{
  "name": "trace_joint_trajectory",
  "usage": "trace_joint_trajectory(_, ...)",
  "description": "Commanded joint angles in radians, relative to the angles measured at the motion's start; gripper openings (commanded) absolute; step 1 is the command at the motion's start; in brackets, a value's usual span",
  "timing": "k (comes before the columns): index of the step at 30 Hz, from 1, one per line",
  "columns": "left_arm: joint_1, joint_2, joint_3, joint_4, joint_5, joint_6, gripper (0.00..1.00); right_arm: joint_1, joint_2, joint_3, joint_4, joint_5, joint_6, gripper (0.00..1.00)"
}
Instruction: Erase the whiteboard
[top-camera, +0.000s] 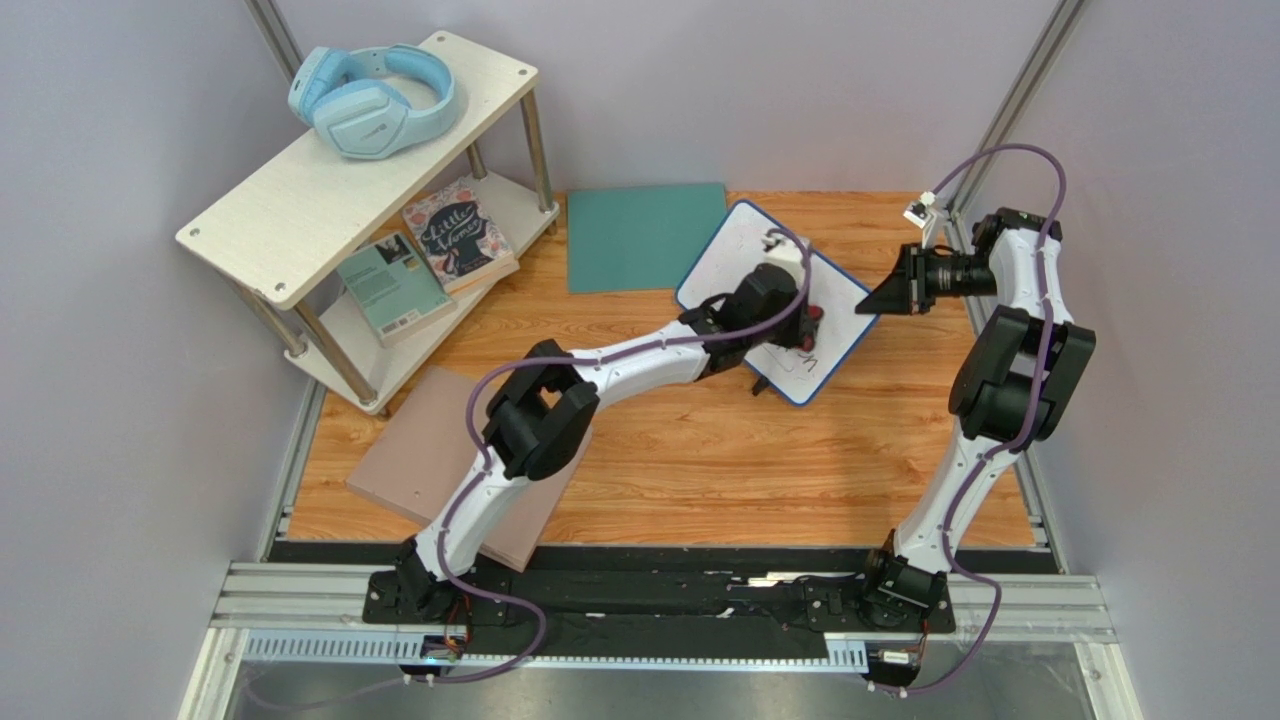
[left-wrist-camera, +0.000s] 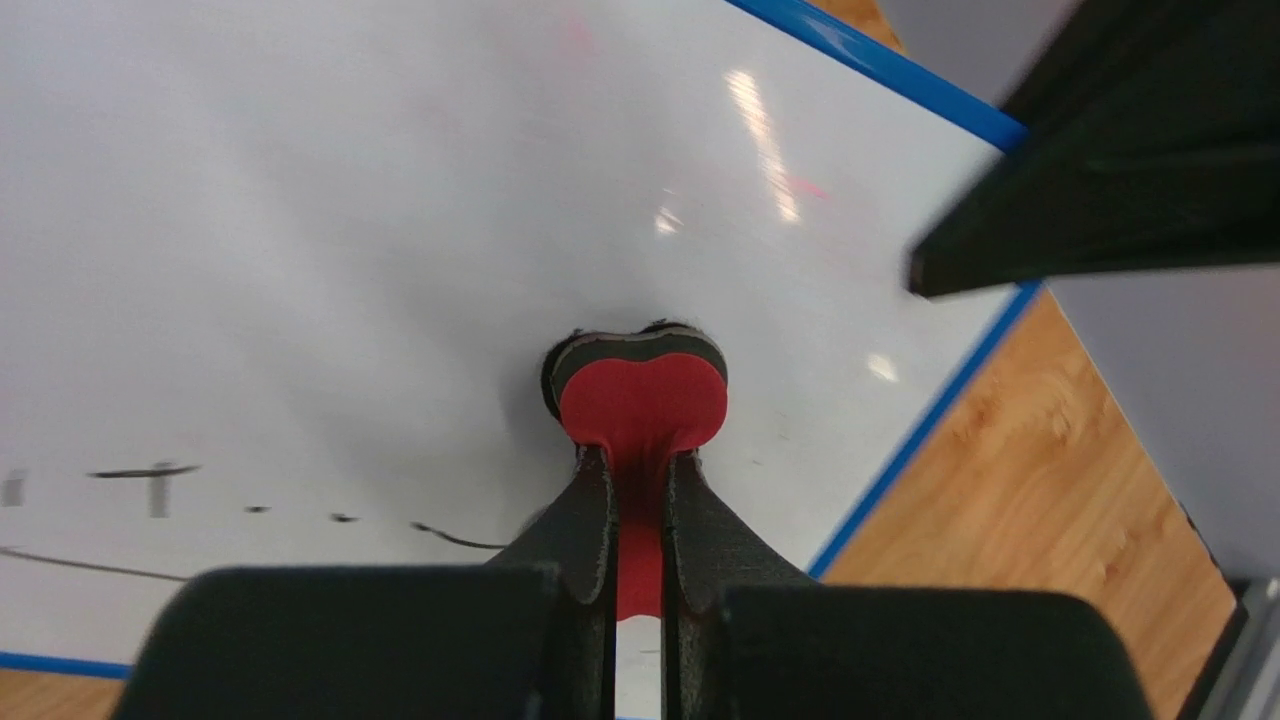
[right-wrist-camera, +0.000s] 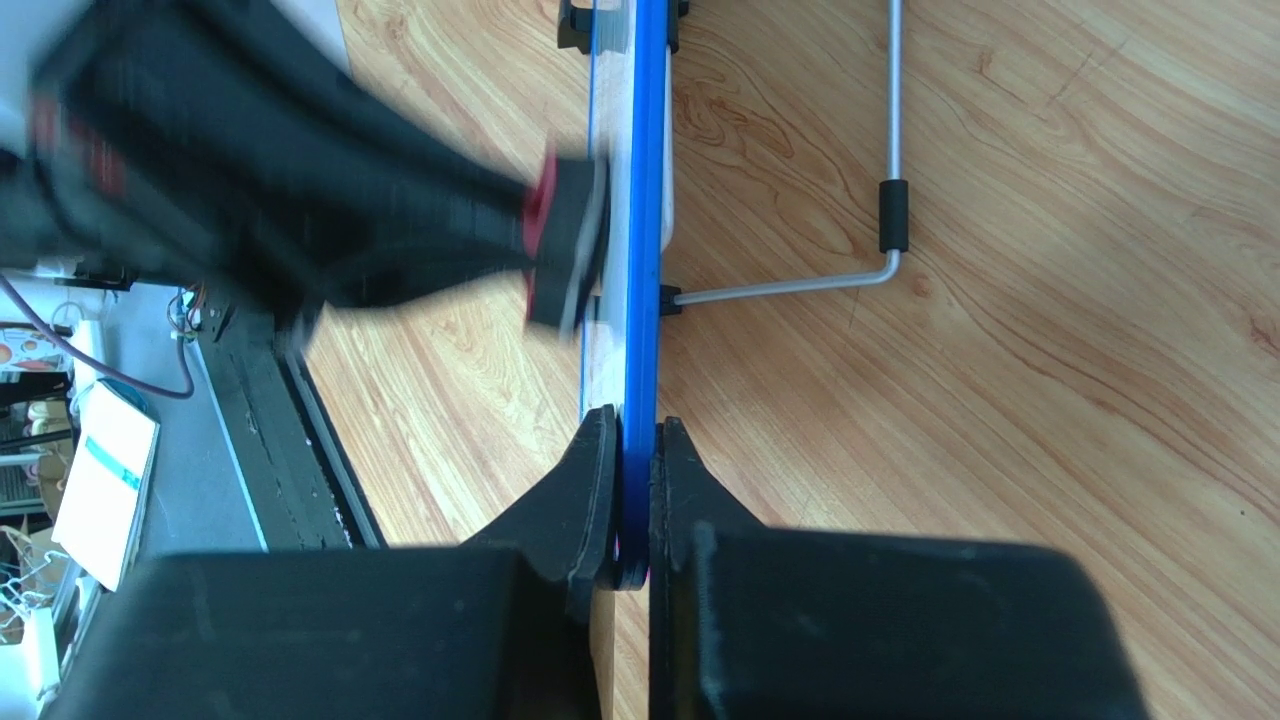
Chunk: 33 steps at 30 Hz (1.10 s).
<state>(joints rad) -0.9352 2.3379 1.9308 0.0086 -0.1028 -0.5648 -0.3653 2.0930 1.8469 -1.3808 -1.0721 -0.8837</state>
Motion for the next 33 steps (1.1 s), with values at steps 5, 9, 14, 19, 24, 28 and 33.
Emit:
trace_joint_trajectory(5,-0.12,0.144,0.076,-0.053,0.052,0.149,0.0,0.04,0.002,0.055,-0.104,0.041,-0.141,0.0)
trace_joint_trajectory(9,-0.117,0.152,0.077,-0.084,-0.032,0.105,0.0,0.04,0.002,0.064,-0.107,0.046,-0.138,0.0)
trace_joint_trajectory(14,-0.096,0.114,-0.013,-0.078,-0.205,0.04,0.0,0.039,-0.002,0.064,-0.107,0.046,-0.138,0.0)
trace_joint_trajectory(19,-0.083,0.077,-0.102,-0.087,-0.316,-0.11,0.0,0.034,0.002,0.066,-0.107,0.038,-0.138,0.0)
trace_joint_trajectory(24,-0.082,0.07,-0.079,-0.2,-0.414,-0.308,0.0,0.031,0.004,0.075,-0.112,0.038,-0.138,0.0)
trace_joint_trajectory(28,-0.073,0.086,-0.021,-0.305,-0.408,-0.458,0.0,0.028,0.007,0.094,-0.115,0.043,-0.135,0.0)
trace_joint_trajectory(33,-0.06,0.078,-0.02,-0.389,-0.448,-0.668,0.0,0.023,0.01,0.103,-0.124,0.043,-0.139,0.0)
